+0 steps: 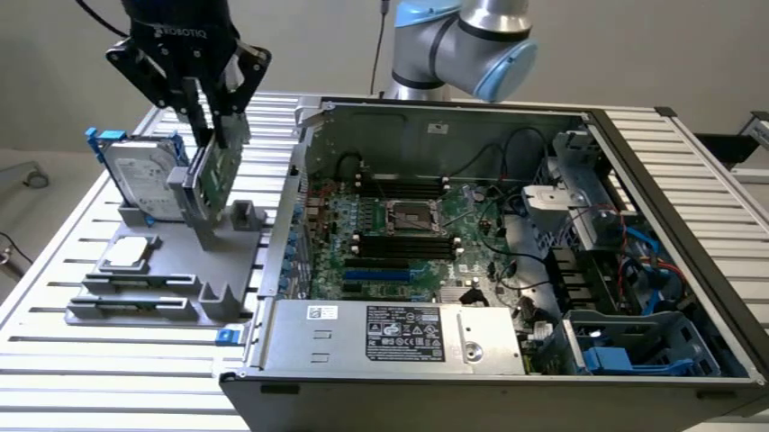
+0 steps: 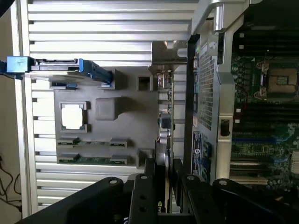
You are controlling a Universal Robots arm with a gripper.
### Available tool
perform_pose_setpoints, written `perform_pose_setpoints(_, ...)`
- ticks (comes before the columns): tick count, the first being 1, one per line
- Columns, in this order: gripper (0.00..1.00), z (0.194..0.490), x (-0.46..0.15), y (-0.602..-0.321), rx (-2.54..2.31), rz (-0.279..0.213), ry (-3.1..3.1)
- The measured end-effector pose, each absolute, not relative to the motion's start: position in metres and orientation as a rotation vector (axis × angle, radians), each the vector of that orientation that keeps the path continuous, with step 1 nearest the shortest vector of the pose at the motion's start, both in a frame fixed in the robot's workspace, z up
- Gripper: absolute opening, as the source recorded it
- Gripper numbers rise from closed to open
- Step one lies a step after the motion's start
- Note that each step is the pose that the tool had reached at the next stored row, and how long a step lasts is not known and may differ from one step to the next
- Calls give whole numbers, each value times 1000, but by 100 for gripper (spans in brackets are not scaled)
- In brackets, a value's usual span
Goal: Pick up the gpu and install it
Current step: 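Pick up the gpu and move the gpu toward the slot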
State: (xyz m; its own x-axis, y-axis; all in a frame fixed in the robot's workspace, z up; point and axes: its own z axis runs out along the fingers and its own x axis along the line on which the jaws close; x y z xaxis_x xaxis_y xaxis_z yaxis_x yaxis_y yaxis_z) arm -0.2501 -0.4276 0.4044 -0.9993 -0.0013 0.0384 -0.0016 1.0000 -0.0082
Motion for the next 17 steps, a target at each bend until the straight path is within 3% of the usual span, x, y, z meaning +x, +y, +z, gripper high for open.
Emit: perform_pose_setpoints(17, 27, 426, -173, -444, 2, 12, -3098)
